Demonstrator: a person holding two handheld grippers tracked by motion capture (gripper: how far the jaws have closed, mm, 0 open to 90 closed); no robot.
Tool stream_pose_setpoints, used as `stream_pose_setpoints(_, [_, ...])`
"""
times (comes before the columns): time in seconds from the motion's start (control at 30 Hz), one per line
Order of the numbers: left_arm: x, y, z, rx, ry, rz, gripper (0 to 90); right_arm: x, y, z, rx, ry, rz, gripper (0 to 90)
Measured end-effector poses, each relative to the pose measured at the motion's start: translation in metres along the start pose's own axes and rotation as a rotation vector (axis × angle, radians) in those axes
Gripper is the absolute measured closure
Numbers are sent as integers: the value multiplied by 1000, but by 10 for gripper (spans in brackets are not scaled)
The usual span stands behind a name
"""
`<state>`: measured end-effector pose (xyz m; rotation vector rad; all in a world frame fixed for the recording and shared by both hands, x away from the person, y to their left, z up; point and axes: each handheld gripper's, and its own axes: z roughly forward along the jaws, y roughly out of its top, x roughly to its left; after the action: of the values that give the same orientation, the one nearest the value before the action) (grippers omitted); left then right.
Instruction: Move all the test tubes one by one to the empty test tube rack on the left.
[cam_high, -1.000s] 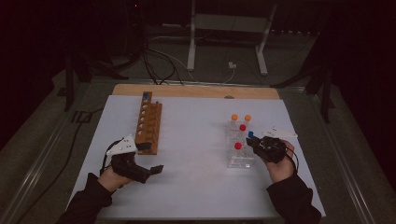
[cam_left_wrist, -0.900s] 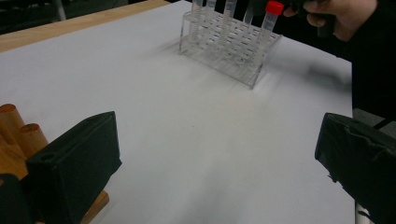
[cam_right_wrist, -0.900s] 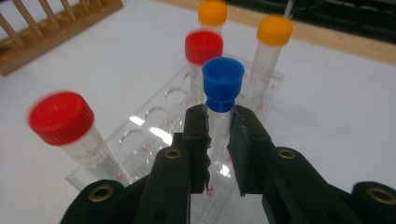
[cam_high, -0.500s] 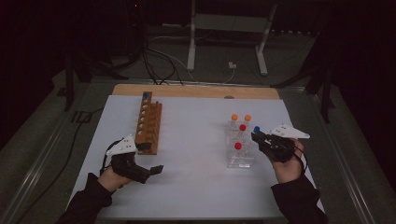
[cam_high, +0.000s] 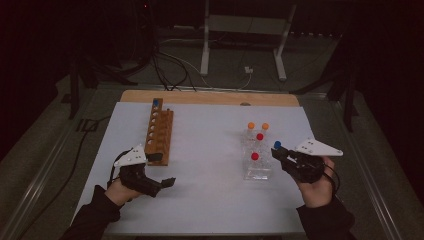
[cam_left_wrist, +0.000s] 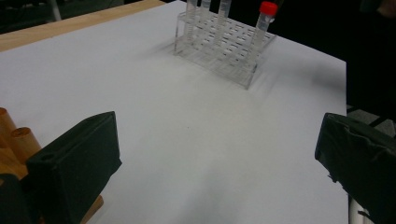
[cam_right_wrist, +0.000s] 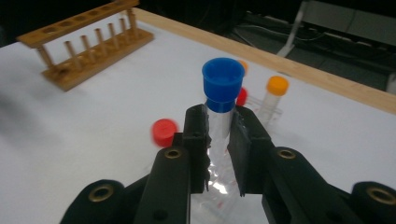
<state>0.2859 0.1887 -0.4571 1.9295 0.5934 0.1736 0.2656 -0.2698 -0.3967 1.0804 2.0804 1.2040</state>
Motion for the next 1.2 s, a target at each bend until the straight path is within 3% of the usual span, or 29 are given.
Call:
stream_pose_setpoints(0.2, [-2, 1, 3, 6, -9, 2, 8, 17, -4, -3, 28, 77, -19, 768])
stream_pose_setpoints(0.53, [-6, 2, 7, 9, -35, 7, 8, 45, -11, 17, 87, 174, -61, 768])
stream_pose_setpoints(0.83, [-15, 14, 15, 16, -74, 47, 8, 68, -12, 40, 107, 264, -122, 768])
stream_pose_setpoints(1.2, [-25, 30, 30, 11, -139, 84, 9, 93, -12, 59, 119, 335, -177, 768])
